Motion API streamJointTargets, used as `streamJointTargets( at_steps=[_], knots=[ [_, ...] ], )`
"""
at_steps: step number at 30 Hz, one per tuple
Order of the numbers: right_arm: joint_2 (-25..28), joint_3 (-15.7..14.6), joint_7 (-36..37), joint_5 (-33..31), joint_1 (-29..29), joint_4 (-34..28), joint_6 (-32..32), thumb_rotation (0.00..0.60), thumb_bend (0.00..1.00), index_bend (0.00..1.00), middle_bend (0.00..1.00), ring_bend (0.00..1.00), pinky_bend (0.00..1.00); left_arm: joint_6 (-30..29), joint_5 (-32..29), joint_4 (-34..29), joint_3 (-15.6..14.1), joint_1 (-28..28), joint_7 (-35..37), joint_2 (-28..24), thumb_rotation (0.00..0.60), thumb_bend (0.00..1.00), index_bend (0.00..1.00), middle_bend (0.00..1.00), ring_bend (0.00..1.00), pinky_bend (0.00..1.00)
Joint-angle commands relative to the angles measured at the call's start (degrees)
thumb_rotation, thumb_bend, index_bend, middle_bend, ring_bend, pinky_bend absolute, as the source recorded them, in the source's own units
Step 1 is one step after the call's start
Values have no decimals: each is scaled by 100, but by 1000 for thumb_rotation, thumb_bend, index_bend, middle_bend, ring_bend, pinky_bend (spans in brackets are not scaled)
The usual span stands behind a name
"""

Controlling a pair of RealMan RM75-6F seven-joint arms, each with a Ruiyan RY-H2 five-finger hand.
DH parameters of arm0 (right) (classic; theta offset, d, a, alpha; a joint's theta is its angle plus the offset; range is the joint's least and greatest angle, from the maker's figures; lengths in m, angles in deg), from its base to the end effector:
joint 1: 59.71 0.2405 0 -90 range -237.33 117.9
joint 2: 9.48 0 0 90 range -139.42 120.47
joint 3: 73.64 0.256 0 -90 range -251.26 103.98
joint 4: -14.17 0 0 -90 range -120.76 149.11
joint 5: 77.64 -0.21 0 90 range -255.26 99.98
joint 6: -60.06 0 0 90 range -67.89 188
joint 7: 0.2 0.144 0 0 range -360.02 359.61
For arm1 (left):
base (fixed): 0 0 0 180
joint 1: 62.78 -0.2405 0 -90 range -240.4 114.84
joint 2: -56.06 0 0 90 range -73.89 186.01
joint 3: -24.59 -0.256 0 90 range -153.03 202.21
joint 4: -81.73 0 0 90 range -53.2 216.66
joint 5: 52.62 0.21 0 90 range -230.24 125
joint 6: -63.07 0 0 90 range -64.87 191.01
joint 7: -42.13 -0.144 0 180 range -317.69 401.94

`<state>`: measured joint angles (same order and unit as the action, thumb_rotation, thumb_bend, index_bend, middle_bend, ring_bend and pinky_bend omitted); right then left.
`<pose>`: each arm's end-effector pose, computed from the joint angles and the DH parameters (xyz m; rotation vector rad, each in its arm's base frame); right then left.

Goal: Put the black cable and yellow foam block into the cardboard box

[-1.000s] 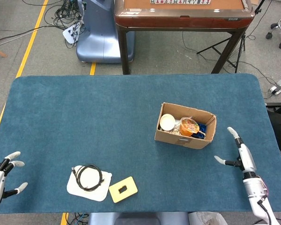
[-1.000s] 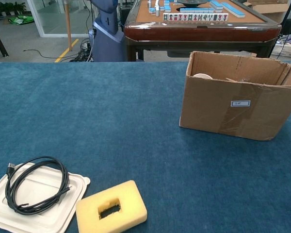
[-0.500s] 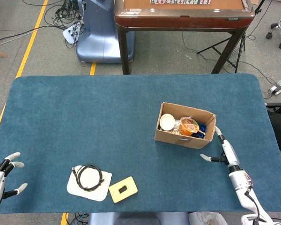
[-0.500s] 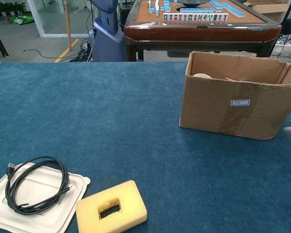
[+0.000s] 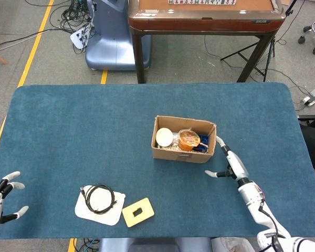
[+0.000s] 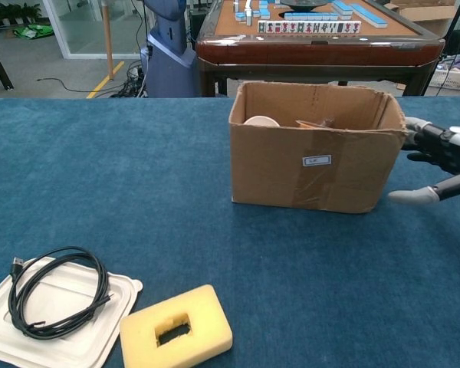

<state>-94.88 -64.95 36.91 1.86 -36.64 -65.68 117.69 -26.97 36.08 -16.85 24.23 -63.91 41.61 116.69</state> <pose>-0.2573 -0.2839 0.0102 1.2974 -1.7676 1.3178 -0.3038 0.1367 0.1702 -1.3344 -0.9552 -0.8988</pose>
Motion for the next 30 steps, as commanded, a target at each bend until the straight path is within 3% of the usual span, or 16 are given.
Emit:
streamJointTargets(
  at_steps=[1,18,30],
  knots=[
    [36,117,-196,-164,222,-232,-285,600,0,6,0,0,0,-10,-6,-15,3,-9,6,-17,600,72,421,195,359,613],
    [-376,672,-1584,-1559,1325,-444,-1490,600,0,6,0,0,0,-36,-127,-55,47,-53,12,-83,600,72,437,195,359,613],
    [-702,780,-2243,-2202,1922,-724,-1850,600,0,5,0,0,0,-123,-125,-69,58,-111,89,-144,600,72,443,208,360,613]
  ],
)
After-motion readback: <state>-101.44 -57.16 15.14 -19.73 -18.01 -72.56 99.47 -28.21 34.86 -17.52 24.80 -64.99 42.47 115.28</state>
